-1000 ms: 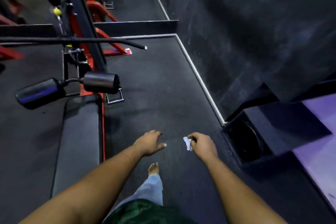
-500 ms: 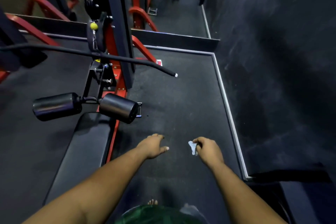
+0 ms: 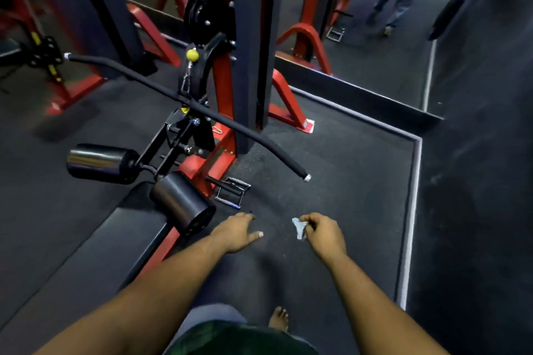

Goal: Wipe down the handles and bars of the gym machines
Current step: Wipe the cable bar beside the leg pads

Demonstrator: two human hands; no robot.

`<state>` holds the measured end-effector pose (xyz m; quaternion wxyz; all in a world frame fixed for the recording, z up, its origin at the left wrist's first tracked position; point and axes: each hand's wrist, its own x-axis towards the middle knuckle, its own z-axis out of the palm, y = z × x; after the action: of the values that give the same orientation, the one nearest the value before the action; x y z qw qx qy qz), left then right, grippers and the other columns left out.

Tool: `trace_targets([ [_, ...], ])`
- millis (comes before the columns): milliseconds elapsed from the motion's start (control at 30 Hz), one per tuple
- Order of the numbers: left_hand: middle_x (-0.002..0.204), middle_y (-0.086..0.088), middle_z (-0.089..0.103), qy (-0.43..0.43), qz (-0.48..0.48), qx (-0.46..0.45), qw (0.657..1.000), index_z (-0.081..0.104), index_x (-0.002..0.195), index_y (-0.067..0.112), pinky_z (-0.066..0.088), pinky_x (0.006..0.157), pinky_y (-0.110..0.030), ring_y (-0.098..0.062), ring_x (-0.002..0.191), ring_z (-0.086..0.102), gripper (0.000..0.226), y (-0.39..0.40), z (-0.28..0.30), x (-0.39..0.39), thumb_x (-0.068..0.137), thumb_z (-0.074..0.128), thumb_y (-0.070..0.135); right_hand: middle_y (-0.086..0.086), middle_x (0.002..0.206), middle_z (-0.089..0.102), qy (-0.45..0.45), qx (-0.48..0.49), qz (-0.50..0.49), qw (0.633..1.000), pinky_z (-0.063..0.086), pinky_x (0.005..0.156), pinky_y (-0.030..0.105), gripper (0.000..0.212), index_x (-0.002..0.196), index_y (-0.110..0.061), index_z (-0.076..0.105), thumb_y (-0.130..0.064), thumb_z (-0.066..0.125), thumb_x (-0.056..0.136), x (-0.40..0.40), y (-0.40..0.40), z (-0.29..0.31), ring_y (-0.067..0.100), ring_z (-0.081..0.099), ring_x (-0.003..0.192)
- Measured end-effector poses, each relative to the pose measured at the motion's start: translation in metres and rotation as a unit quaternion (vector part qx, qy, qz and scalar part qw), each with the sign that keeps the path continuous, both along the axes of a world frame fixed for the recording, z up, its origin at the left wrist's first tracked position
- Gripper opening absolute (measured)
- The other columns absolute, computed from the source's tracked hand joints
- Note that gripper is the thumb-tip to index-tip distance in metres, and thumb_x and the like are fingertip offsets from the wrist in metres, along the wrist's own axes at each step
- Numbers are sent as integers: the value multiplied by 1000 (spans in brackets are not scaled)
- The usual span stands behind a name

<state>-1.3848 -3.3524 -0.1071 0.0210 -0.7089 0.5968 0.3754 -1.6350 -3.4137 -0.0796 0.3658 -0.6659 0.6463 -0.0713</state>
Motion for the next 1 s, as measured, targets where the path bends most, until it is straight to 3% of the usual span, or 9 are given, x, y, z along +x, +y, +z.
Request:
trace_targets([
  [167, 158, -12, 41, 37, 66, -5, 997, 37, 157, 14, 34, 118, -37, -29, 144, 42, 76, -73, -5, -22, 98, 57, 59, -16, 75, 73, -41, -3, 50, 998, 58, 73, 31, 18, 88, -36, 74, -23, 62, 90, 8, -118, -2, 0, 68, 73],
  [300, 159, -12, 41, 51, 133, -7, 990, 36, 158, 10, 32, 119, -35, -29, 145, 41, 78, -137, -26, -15, 99, 56, 58, -11, 80, 75, -74, 5, 111, 991, 59, 70, 32, 15, 99, -29, 76, -20, 65, 92, 45, -202, -7, 7, 69, 73],
  [600, 155, -11, 47, 84, 295, 12, 952, 43, 154, 14, 39, 115, -38, -29, 141, 47, 77, -231, -58, 18, 96, 54, 64, -10, 91, 77, -141, 71, 199, 967, 64, 73, 43, 45, 107, -27, 78, 4, 50, 92, 112, -335, -24, 21, 74, 82],
  [833, 133, -10, 61, 96, 469, 15, 878, 58, 134, 21, 50, 100, -41, -31, 123, 59, 62, -268, -64, 19, 93, 54, 68, 4, 94, 79, -189, 174, 263, 930, 57, 86, 42, 35, 98, -15, 81, 4, 54, 88, 177, -411, -39, 17, 71, 85],
  [900, 131, -8, 63, 100, 536, 13, 838, 59, 132, 22, 50, 99, -38, -30, 122, 59, 56, -273, -62, 12, 95, 55, 65, 1, 89, 79, -199, 208, 280, 916, 58, 82, 41, 33, 95, -13, 80, 4, 51, 90, 194, -426, -45, 15, 70, 82],
  [1000, 138, -12, 59, 90, 617, -4, 782, 55, 141, 17, 43, 101, -31, -31, 129, 56, 55, -287, -52, -13, 100, 58, 53, -2, 77, 73, -211, 260, 328, 883, 56, 68, 28, 23, 97, -3, 76, -2, 53, 98, 210, -445, -48, 11, 65, 73],
])
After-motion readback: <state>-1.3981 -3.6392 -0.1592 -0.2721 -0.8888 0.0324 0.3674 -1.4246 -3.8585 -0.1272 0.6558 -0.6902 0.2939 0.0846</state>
